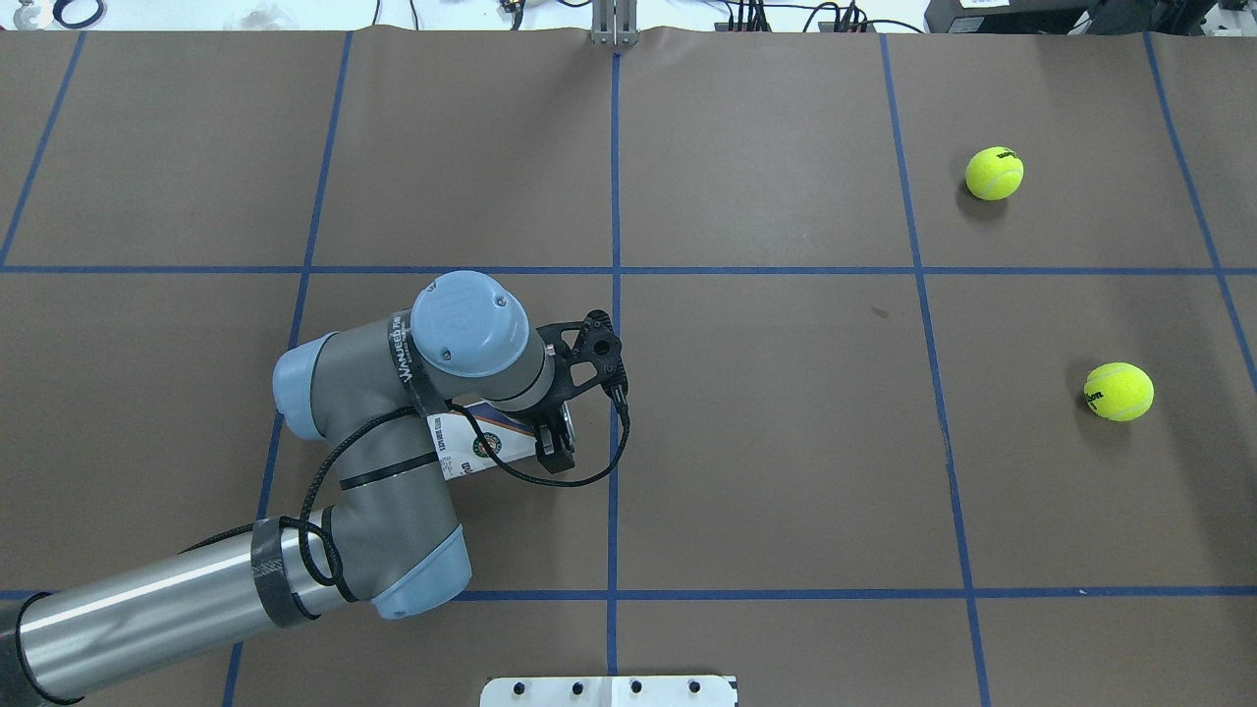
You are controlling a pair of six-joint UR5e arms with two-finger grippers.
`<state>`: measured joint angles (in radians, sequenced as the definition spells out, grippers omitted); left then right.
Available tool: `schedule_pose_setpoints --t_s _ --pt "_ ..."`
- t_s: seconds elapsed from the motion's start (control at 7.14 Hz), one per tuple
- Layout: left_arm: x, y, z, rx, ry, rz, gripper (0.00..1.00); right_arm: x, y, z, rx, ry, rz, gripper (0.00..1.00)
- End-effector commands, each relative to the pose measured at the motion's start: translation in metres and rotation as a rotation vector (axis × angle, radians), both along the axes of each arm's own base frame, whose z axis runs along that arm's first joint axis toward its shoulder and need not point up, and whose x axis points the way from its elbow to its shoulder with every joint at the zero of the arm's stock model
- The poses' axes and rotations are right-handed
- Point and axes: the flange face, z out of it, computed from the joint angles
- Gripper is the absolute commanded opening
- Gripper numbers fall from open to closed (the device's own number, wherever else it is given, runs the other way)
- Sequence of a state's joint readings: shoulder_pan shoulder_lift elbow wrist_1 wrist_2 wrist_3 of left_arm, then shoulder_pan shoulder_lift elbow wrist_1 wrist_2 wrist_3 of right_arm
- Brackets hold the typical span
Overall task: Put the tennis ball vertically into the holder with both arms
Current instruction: 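Close the left gripper around the can's open end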
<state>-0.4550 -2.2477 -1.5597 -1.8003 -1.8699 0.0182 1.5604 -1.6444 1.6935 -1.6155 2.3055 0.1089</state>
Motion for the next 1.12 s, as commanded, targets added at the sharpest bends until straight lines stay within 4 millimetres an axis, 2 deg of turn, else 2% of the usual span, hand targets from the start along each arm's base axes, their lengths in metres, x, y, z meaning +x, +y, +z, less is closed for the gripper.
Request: schedule_pose_setpoints --t_s 0.0,0.28,0.7,0.98 --pt "0.0 0.0 0.0 0.0 0.0 0.0 0.98 -0.001 0.0 0.0 0.0 0.0 -0.002 1.0" --pt "0.002 0.0 -0.006 0.003 0.006 0.001 0.97 -0.002 0.0 0.0 0.0 0.0 -0.003 1.0" --pt "0.004 -0.002 -0.009 0.004 0.007 0.0 0.82 -0.002 0.0 0.0 0.0 0.0 -0.005 1.0" --pt "0.001 -0.002 -0.014 0.009 0.018 -0.002 0.82 -0.003 0.0 0.0 0.0 0.0 -0.007 1.0"
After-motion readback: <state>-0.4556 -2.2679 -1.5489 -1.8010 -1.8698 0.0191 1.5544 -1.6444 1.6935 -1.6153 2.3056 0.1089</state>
